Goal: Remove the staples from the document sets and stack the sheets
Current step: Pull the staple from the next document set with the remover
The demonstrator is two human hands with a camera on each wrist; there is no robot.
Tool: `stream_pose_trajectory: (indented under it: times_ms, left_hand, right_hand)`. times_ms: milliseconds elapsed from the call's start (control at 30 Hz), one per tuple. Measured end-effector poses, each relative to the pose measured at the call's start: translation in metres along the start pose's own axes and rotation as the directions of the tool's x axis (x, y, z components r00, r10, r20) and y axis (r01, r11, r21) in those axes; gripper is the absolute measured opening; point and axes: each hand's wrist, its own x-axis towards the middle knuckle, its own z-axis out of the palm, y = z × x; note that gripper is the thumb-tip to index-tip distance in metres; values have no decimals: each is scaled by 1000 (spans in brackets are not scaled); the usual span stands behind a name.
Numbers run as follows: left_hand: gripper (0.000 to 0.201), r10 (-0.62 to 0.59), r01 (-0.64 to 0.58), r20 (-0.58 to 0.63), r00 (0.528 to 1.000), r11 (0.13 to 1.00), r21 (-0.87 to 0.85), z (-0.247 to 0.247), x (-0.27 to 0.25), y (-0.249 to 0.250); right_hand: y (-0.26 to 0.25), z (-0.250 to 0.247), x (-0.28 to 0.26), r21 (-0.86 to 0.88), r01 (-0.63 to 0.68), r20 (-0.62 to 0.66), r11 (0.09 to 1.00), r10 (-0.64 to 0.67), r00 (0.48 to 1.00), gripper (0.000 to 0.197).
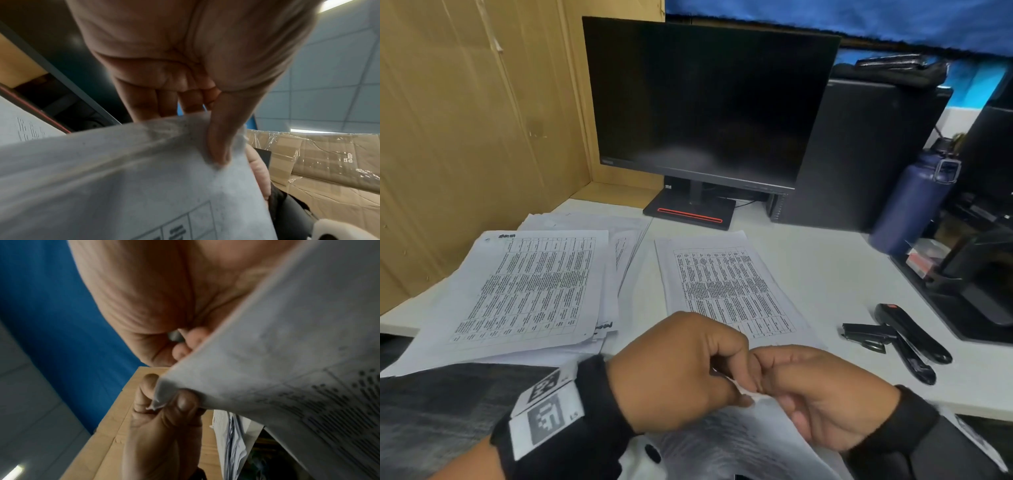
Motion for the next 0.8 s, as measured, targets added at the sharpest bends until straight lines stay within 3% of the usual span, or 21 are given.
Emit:
stream_pose_trajectory:
  times_ms: [100,200,333,367,400,467,533,600,667,800]
  left_hand:
    - [12,22,-24,27,999,998,56,-7,0,-1]
    - [18,18,-15,-53,998,999,48,-32,0,-5]
    - [18,-19,7,-183,983,998,-66,-87,-7,-11]
    - [26,-8,-17,-250,968,995,-99,-99,-11,-10]
    - [38,-4,-45,-319,948,989,-144,-110,-14,-12]
    - [37,-8,-159,-450,893,931,-330,-125,-16,-17]
    - [23,-40,-268,-577,816,858,-439,-131,-14,-20]
    - [16,-97,-318,-659,746,818,-480,-132,-11,-20]
    - [17,-133,-328,-696,705,810,-487,-131,-10,-19]
    - [16,-167,-352,-747,644,802,-483,-131,-9,-15]
  right_hand:
    - [4,3,4,126,-13,-11,992,14,1000,9]
    - [16,-9,12,-189,12,-164,982,-44,985,26]
    - [74,-50,37,-448,-306,-356,840,147,923,28]
    - [87,-51,37,-547,-325,-303,772,179,936,34]
    - [84,-52,38,-571,-357,-335,739,187,923,35]
    - [64,-32,48,-717,-402,-408,569,124,905,29]
    - [68,-25,43,-748,-323,-352,580,66,934,29]
    - [73,-15,50,-762,-333,-364,555,59,930,32]
    - [83,-16,52,-838,-305,-305,453,74,949,35]
    - [101,-29,62,-862,-274,-290,426,29,957,21]
